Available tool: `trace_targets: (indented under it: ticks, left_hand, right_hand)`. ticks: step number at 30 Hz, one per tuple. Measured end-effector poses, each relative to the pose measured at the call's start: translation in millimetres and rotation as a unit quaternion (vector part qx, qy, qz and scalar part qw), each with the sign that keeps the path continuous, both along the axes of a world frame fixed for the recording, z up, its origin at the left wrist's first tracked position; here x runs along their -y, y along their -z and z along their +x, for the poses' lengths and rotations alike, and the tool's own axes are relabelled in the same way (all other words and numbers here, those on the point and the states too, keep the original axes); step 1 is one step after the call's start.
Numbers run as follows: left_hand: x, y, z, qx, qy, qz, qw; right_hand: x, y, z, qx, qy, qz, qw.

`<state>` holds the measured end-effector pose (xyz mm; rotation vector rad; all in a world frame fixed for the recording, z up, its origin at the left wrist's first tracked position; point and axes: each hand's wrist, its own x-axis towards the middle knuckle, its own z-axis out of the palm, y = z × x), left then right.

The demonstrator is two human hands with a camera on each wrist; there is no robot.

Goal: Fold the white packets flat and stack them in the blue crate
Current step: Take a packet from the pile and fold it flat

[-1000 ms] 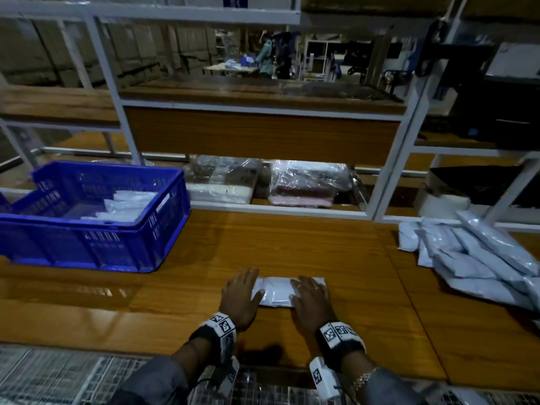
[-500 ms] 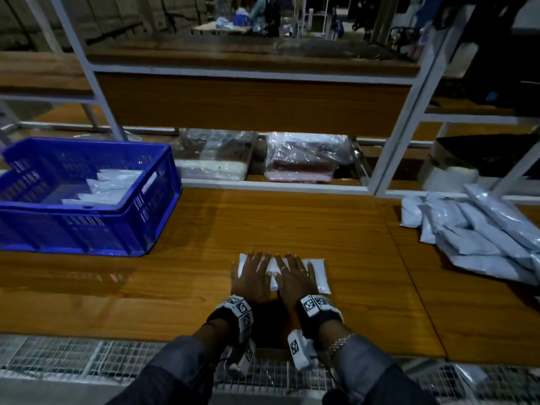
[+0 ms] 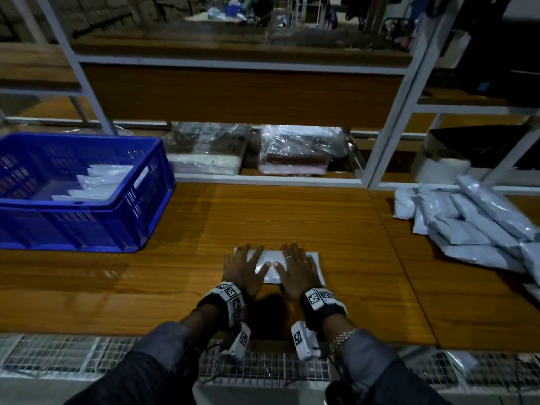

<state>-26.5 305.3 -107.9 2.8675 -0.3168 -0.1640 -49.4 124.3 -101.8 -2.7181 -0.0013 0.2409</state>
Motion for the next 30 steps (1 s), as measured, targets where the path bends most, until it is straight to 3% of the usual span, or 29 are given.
trace_targets:
  ticks: [5,10,18,23,28,30]
  left_hand:
    - [-7.6,7.9,9.0,-0.051,-0.032,-0.075,0.995]
    - [-6.1,20.4,8.3,-0.015,-0.015,-0.119,0.993]
    - [0.5,6.2,5.2,-0.032,-0.04,0.001,0.999]
    - [16.2,-1.8,-5.7,0.045,0.025,0.029,0.998]
    - [17.3,-0.5,0.1,0.036,0.058,0.013,0.998]
    - [16.5,15.7,11.4,-0.01,0.053,0.012,0.998]
  right_hand:
    - [20.5,1.7,-3.0,-0.04,0.061,0.007,0.997]
    - [16.5,10.3,-3.3,-0.005,0.067,0.007,0.998]
    - [13.5,-12.0,-1.4,-0.062,0.052,-0.053,0.995]
    - [-8.3,-12.3,1.5,-0.036,0.004,-0.036,0.999]
    - [-18.1,1.0,-0.8,0.025,0.009,-0.071,0.997]
    - [-19.9,3.6,0.0,0.046,0.01,-0.098,0.994]
